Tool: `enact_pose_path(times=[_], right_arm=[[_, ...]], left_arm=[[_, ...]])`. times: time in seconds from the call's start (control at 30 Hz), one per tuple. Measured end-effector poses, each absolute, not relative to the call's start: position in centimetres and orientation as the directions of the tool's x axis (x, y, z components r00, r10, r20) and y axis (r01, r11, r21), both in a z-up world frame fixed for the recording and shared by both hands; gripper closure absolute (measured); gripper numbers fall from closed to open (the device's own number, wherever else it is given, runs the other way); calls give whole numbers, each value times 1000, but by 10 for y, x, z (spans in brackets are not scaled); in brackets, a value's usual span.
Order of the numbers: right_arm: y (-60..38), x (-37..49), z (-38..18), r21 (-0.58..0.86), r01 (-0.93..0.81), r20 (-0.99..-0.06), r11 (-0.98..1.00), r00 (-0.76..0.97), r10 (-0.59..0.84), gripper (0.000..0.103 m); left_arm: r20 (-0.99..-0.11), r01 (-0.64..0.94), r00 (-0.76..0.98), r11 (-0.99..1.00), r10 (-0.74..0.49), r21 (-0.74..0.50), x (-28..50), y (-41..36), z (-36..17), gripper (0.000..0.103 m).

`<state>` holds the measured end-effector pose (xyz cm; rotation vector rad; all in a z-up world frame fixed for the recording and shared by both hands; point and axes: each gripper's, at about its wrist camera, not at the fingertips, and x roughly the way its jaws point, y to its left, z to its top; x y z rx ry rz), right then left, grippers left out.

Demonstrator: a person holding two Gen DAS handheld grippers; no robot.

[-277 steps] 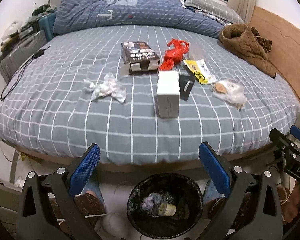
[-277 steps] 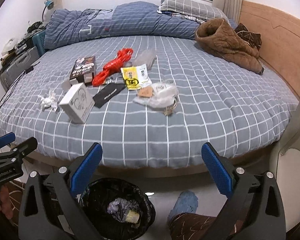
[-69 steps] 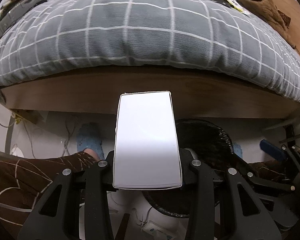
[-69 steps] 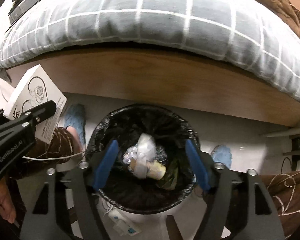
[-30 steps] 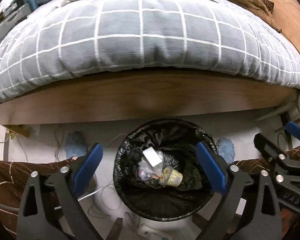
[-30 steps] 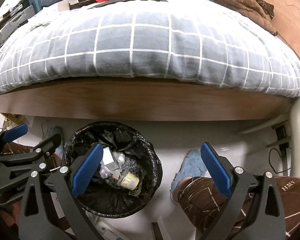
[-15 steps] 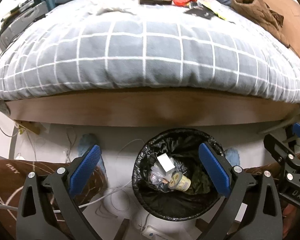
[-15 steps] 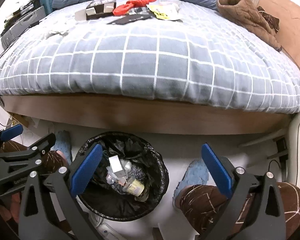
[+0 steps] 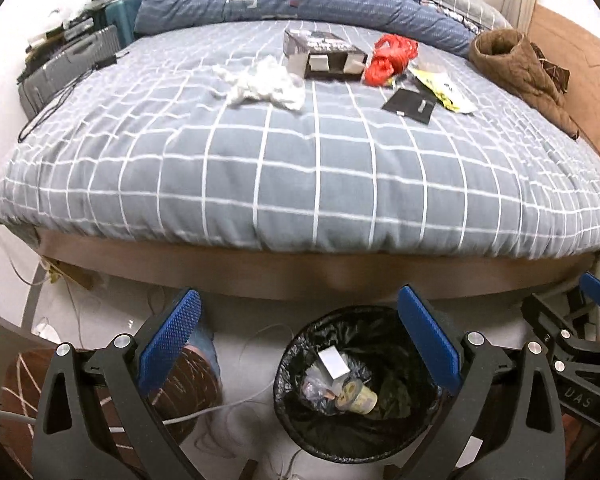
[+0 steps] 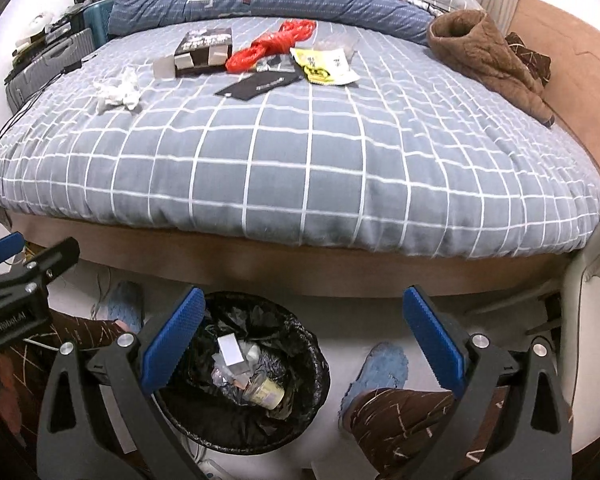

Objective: Collect trash
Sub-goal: 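Raise both tools back toward the items on the bed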

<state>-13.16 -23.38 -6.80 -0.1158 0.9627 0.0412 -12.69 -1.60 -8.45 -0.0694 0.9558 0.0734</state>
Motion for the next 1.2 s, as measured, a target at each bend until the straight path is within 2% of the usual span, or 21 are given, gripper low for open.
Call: enact_pose_path(times=[0.6,1.2], right_arm=[[-224,-86,-21,-82,-107,-777,991,630,4,8],[-235,62,-27,-119,-85,-770,989,637,-38,8]], left_arm=[[-787,-150,611,989,85,-9,-83,17,-37,6],[-787,-153,608,988,104,13,33,45,-46,6]])
